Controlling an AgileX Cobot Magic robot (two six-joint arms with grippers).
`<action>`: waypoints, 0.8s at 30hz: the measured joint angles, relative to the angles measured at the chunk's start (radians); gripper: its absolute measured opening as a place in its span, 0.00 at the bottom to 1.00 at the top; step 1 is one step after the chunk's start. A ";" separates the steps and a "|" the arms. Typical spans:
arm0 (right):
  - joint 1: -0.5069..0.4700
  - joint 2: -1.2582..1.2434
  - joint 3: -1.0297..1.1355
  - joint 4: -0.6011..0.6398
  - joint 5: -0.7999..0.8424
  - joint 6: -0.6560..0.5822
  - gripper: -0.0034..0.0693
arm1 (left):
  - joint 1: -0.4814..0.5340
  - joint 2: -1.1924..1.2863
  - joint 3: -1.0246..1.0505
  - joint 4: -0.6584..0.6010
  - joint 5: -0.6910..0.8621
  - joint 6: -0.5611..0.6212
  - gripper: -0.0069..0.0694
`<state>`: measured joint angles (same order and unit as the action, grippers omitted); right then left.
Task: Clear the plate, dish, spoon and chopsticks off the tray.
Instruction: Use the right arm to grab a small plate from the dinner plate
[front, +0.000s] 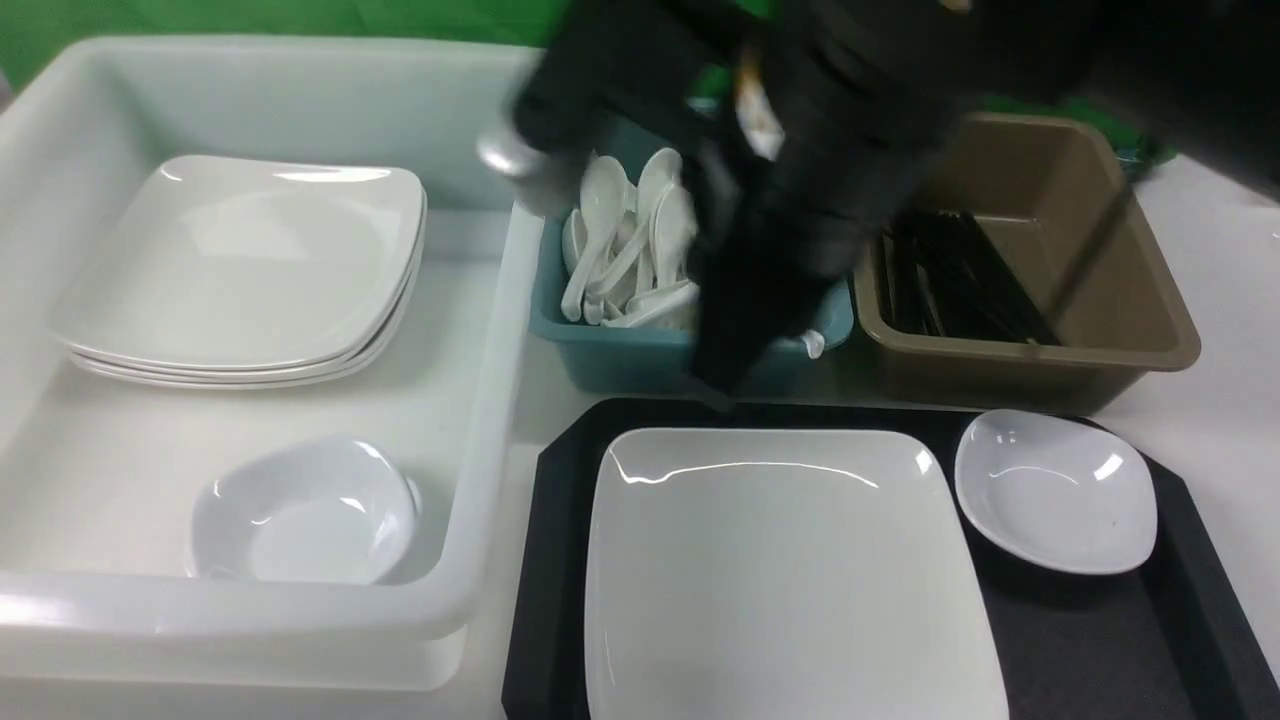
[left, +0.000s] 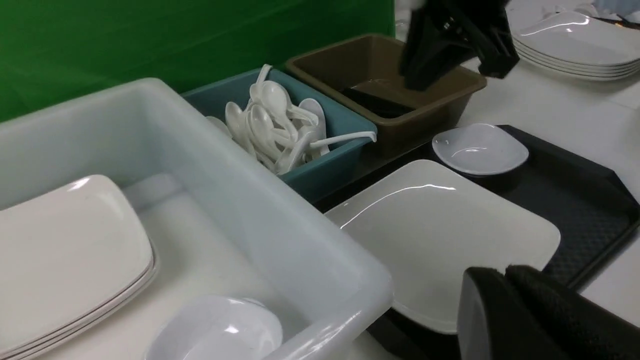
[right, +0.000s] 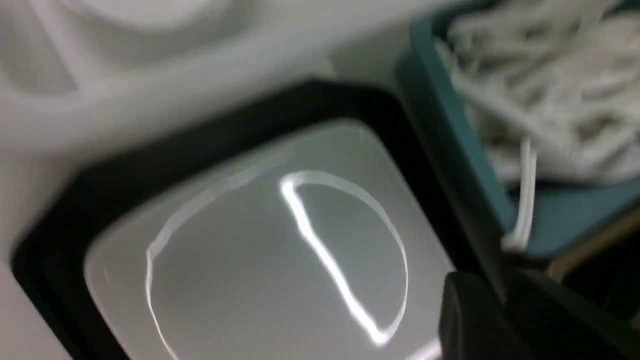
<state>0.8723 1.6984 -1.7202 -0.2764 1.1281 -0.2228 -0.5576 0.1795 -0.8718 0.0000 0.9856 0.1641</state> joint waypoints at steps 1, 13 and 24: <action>-0.073 -0.058 0.163 -0.005 -0.001 0.003 0.29 | 0.000 0.005 0.003 -0.010 -0.001 0.009 0.11; -0.469 -0.101 0.800 -0.011 -0.470 -0.056 0.62 | 0.000 0.013 0.095 -0.019 -0.060 0.034 0.11; -0.489 0.015 0.808 -0.011 -0.655 -0.145 0.62 | 0.000 0.014 0.099 -0.021 -0.097 0.035 0.11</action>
<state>0.3831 1.7138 -0.9123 -0.2870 0.4732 -0.3680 -0.5576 0.1940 -0.7724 -0.0205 0.8890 0.1987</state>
